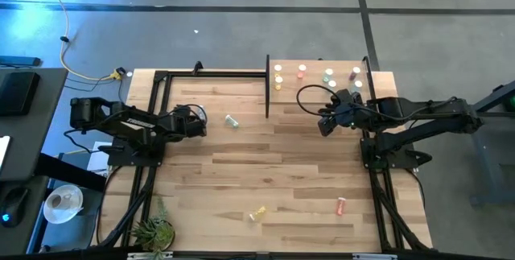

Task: Pick and place medicine bottles onto shelf by color
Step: Put the left pink pill bottle on the shelf aligned with the other pink pill bottle

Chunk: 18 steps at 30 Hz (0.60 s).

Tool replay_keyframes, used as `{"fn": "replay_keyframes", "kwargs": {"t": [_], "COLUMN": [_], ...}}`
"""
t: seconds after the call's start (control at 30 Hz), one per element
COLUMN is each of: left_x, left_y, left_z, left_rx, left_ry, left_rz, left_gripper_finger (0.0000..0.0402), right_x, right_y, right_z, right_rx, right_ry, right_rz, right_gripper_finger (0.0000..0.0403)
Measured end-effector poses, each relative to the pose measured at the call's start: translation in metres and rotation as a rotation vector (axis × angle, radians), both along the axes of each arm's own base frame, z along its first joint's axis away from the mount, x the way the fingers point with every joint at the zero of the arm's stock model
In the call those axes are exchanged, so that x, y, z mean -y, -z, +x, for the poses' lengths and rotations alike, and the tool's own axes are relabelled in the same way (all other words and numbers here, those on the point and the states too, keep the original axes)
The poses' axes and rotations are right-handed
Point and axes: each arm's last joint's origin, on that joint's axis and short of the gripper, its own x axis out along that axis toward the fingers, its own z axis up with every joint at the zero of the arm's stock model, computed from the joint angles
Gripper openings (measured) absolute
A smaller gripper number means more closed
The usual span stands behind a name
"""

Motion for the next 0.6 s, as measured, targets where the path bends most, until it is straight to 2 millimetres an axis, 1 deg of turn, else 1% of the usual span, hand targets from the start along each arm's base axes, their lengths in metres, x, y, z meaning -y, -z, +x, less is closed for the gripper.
{"fn": "replay_keyframes", "kwargs": {"t": [0.17,0.33,0.47,0.6], "left_x": [0.0,-0.001,-0.002,-0.004], "left_y": [0.0,-0.011,-0.027,-0.054], "left_z": [0.0,0.01,0.02,0.026], "left_rx": [-0.023,-0.005,0.01,0.013], "left_ry": [0.028,0.13,0.25,0.338], "left_rz": [-0.013,-0.094,-0.114,-0.097], "left_gripper_finger": [0.0091,0.0093,0.0093,0.0093], "right_x": [-0.001,-0.001,-0.002,-0.003], "right_y": [0.0,0.0,-0.001,-0.005], "right_z": [0.0,0.001,0.003,0.007], "right_rx": [-0.001,-0.003,0.007,0.032], "right_ry": [-0.014,-0.037,-0.076,-0.129], "right_rz": [0.017,0.024,0.026,0.004], "right_gripper_finger": [0.0167,0.0167,0.0167,0.0167]}}
